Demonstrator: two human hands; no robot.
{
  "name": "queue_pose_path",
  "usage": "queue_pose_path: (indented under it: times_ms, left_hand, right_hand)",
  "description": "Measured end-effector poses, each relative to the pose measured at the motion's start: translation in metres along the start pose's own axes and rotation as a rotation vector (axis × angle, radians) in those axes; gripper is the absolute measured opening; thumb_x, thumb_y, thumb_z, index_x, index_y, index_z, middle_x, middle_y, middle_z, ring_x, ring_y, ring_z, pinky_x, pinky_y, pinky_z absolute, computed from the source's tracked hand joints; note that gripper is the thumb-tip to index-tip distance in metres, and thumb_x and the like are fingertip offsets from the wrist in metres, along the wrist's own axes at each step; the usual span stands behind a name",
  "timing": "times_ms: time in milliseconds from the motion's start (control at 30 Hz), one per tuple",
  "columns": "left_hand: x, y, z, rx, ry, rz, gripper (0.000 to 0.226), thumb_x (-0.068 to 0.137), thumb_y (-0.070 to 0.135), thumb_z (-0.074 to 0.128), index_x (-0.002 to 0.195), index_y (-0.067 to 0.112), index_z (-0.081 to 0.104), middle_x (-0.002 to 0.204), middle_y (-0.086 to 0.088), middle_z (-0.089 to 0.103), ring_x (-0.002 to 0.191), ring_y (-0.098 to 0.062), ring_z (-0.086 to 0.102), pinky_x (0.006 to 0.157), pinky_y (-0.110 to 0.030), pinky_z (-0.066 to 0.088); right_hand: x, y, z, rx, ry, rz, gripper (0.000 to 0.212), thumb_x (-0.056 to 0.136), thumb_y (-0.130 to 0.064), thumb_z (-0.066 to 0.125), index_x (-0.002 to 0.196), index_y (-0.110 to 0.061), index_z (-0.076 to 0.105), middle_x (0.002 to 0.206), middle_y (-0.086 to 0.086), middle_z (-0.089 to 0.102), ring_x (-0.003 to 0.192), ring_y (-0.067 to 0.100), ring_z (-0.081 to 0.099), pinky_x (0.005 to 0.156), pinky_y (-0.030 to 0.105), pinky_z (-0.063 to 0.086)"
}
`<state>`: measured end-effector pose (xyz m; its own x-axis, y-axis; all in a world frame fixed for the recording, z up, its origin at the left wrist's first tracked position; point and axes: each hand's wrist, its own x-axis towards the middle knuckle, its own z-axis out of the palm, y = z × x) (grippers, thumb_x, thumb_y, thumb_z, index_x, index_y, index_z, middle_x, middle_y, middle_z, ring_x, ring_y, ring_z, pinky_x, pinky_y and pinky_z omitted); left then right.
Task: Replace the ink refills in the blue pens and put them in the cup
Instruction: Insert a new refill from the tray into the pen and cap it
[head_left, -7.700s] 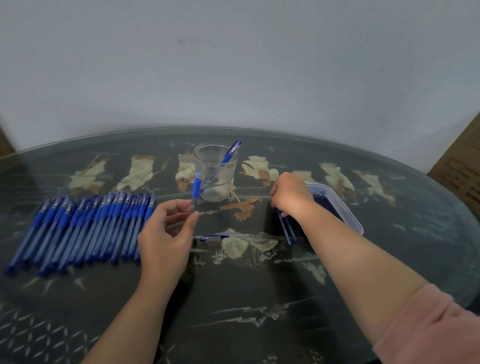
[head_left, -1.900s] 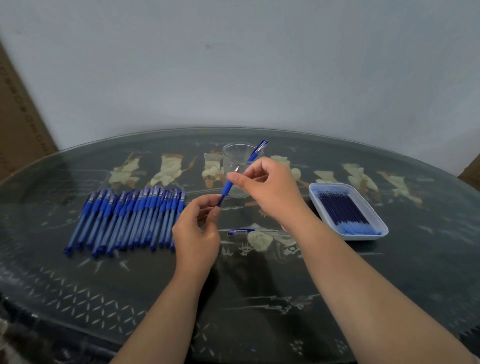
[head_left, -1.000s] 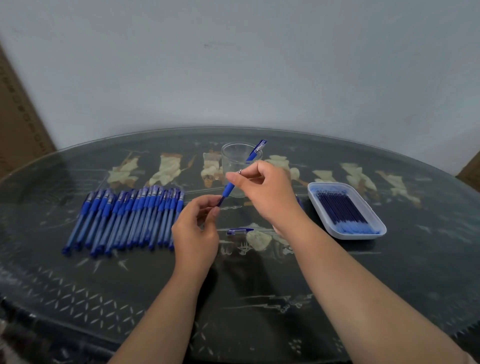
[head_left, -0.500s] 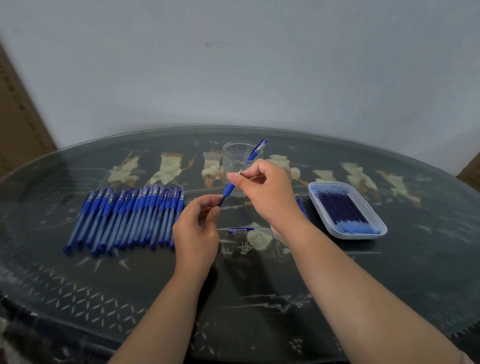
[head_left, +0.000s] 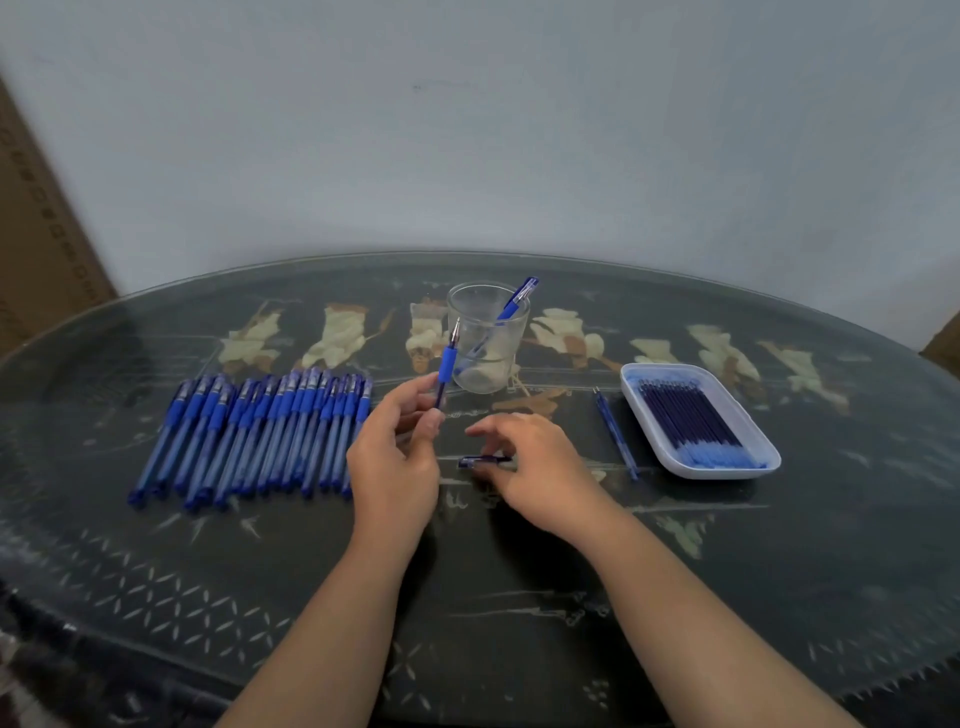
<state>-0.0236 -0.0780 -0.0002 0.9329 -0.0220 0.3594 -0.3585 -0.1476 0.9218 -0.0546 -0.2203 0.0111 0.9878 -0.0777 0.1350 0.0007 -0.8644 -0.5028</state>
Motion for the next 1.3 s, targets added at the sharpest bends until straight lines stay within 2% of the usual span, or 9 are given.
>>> queue_pose_path:
  times_ms: [67,167,200,333,467,767,900,1033,1300]
  left_hand:
    - [0.0,-0.001,0.0,-0.005,-0.024,-0.001,0.047,0.093,0.001,0.058,0.123,0.038,0.059,0.097,0.009,0.065,0.092,-0.005,0.063,0.084,-0.02,0.052]
    - [0.0,-0.001,0.0,-0.025,-0.065,0.002,0.053,0.093,-0.001,0.057,0.126,0.04,0.057,0.097,0.009,0.065,0.092,-0.004,0.064,0.087,-0.024,0.054]
    - [0.0,-0.001,0.0,-0.013,-0.073,0.012,0.053,0.092,-0.001,0.057,0.127,0.039,0.058,0.098,0.009,0.065,0.093,-0.004,0.064,0.087,-0.025,0.054]
    - [0.0,-0.002,0.002,0.036,-0.1,0.082,0.054,0.092,-0.002,0.058,0.126,0.04,0.059,0.098,0.009,0.065,0.095,-0.006,0.063,0.088,-0.018,0.051]
    - [0.0,-0.005,0.004,0.097,-0.127,0.157,0.054,0.091,-0.003,0.058,0.126,0.038,0.059,0.098,0.011,0.063,0.095,-0.005,0.061,0.083,-0.008,0.045]
    - [0.0,-0.009,0.006,0.136,-0.137,0.236,0.053,0.091,-0.004,0.059,0.122,0.039,0.059,0.099,0.014,0.061,0.097,-0.002,0.059,0.084,-0.01,0.047]
    - [0.0,-0.007,0.006,0.152,-0.152,0.263,0.057,0.089,-0.006,0.06,0.121,0.041,0.058,0.098,0.014,0.061,0.095,-0.004,0.059,0.082,-0.01,0.046]
    - [0.0,-0.007,0.006,0.139,-0.158,0.218,0.056,0.088,-0.006,0.061,0.119,0.04,0.06,0.096,0.013,0.061,0.092,-0.005,0.06,0.081,-0.01,0.047]
    - [0.0,-0.003,0.005,0.078,-0.185,0.108,0.056,0.087,-0.008,0.062,0.107,0.044,0.062,0.09,0.01,0.064,0.086,-0.003,0.061,0.078,-0.01,0.048]
  right_hand:
    - [0.0,0.0,0.003,0.044,0.068,-0.022,0.032,0.09,-0.022,0.07,0.121,-0.028,0.066,0.09,-0.015,0.058,0.091,0.008,0.054,0.093,0.031,0.046]
    - [-0.001,-0.004,-0.006,0.321,0.237,0.125,0.032,0.095,-0.021,0.063,0.125,-0.031,0.063,0.089,-0.015,0.063,0.082,-0.004,0.057,0.074,0.007,0.042]
    - [-0.001,-0.004,-0.011,0.439,0.296,0.182,0.033,0.096,-0.019,0.061,0.126,-0.033,0.061,0.09,-0.014,0.065,0.082,-0.004,0.059,0.074,0.007,0.044]
    - [-0.002,-0.013,-0.037,0.947,0.523,0.221,0.031,0.095,-0.008,0.061,0.12,-0.027,0.063,0.093,0.0,0.072,0.085,0.011,0.072,0.083,0.03,0.059]
    - [-0.004,-0.025,-0.055,1.235,0.609,0.13,0.021,0.092,-0.006,0.065,0.109,-0.019,0.067,0.095,0.01,0.074,0.09,0.022,0.074,0.081,0.033,0.06]
    - [-0.005,-0.029,-0.054,1.18,0.571,0.092,0.025,0.092,-0.003,0.065,0.111,-0.018,0.068,0.098,0.014,0.073,0.088,0.023,0.074,0.075,0.032,0.061]
    - [-0.004,-0.026,-0.051,1.034,0.479,0.095,0.024,0.091,-0.004,0.067,0.107,-0.022,0.07,0.094,0.006,0.075,0.087,0.019,0.074,0.074,0.032,0.061]
    - [-0.002,-0.025,-0.046,0.882,0.413,0.085,0.024,0.091,-0.008,0.068,0.109,-0.024,0.069,0.093,0.0,0.074,0.087,0.014,0.073,0.075,0.032,0.061]
    - [0.003,-0.027,-0.045,0.757,0.405,0.082,0.021,0.09,-0.006,0.068,0.102,-0.024,0.067,0.089,0.0,0.073,0.079,0.012,0.073,0.076,0.035,0.062]
